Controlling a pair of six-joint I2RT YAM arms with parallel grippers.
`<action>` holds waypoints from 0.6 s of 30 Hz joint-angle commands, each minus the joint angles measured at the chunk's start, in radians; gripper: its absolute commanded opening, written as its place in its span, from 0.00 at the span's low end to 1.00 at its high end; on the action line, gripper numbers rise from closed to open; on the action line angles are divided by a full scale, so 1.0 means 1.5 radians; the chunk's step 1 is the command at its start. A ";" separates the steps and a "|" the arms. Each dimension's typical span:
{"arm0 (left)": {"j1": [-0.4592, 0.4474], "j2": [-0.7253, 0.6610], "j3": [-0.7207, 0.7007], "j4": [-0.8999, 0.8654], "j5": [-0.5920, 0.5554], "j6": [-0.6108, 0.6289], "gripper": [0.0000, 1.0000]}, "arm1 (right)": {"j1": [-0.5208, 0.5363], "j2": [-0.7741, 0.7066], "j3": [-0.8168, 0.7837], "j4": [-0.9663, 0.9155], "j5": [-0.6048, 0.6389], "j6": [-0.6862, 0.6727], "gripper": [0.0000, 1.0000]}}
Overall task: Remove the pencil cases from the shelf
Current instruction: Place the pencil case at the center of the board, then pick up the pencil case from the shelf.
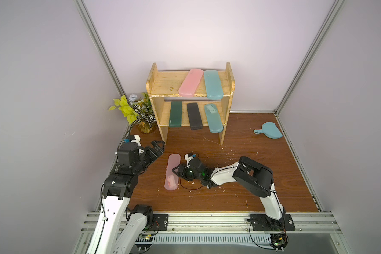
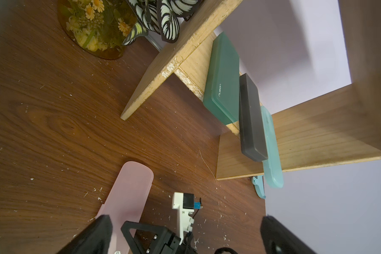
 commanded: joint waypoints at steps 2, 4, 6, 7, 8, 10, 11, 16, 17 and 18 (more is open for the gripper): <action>-0.006 0.026 -0.006 0.075 0.030 0.018 1.00 | -0.015 -0.084 -0.039 -0.020 0.011 -0.016 0.61; -0.006 0.038 -0.024 0.125 0.047 0.003 1.00 | -0.021 -0.112 -0.062 -0.033 0.012 -0.027 0.66; -0.006 0.050 -0.045 0.176 0.061 -0.018 1.00 | -0.028 -0.146 -0.086 -0.052 0.012 -0.044 0.69; -0.006 0.054 -0.056 0.198 0.064 -0.028 1.00 | -0.031 -0.163 -0.097 -0.062 0.014 -0.055 0.70; -0.006 0.059 -0.066 0.221 0.064 -0.040 1.00 | -0.036 -0.184 -0.109 -0.074 0.015 -0.069 0.71; -0.006 0.072 -0.081 0.266 0.068 -0.062 1.00 | -0.045 -0.223 -0.127 -0.104 0.016 -0.102 0.76; -0.006 0.081 -0.087 0.287 0.071 -0.075 1.00 | -0.050 -0.245 -0.133 -0.123 0.017 -0.122 0.79; -0.006 0.139 -0.107 0.392 0.099 -0.140 1.00 | -0.073 -0.343 -0.157 -0.210 0.007 -0.210 0.94; -0.006 0.153 -0.109 0.410 0.103 -0.154 1.00 | -0.079 -0.363 -0.162 -0.221 0.001 -0.222 0.99; -0.006 0.163 -0.110 0.425 0.105 -0.166 1.00 | -0.086 -0.380 -0.171 -0.223 -0.007 -0.231 0.99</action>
